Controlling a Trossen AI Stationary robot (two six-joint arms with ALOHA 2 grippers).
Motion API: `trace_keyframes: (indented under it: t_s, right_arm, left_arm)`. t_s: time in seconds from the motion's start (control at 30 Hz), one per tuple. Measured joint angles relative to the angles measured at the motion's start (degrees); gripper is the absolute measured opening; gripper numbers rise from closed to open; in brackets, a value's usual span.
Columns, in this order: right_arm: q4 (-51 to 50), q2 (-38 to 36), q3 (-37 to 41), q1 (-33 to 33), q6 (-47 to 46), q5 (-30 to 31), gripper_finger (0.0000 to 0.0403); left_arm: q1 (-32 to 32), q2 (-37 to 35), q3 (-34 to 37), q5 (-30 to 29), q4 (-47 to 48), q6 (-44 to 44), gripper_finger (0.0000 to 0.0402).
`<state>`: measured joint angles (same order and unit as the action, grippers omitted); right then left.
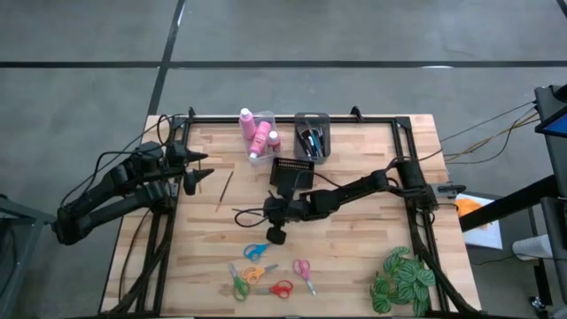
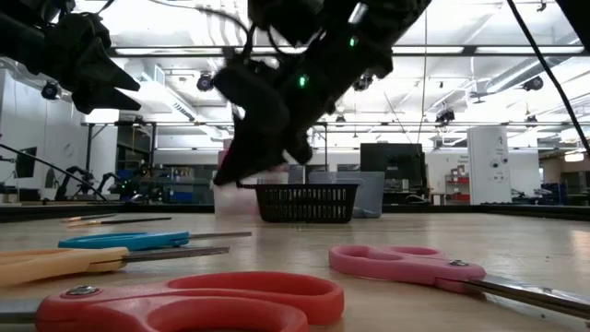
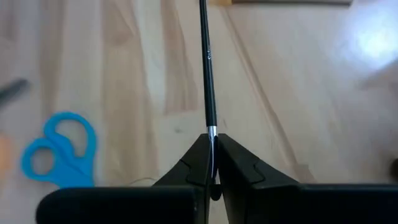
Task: Pick & Place Paint Supplies
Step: Put the black paint brush into the gray bin
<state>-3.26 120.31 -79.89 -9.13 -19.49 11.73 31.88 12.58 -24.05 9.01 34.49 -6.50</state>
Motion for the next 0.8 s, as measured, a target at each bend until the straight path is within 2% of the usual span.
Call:
trace_keyframes:
  t_s: [0.1,0.27,0.5,0.8]
  right_arm:
    - [0.0,-3.1,0.3,-0.1,0.1,0.9,0.0016]
    - [-1.6,-9.7,1.1,0.0,0.5,6.9,0.0016]
    - [-9.7,-21.5,2.4,0.0,4.5,14.2,0.0016]
    - [-12.8,-38.8,11.7,0.7,0.0,20.2,0.0016]
  left_arm:
    - [0.0,0.0,0.0,0.0,0.0,0.0,0.0311]
    - [0.0,0.0,0.0,0.0,0.0,0.0,0.0311]
    - [0.0,0.0,0.0,0.0,0.0,0.0,0.0311]
    - [0.0,0.0,0.0,0.0,0.0,0.0,0.0311]
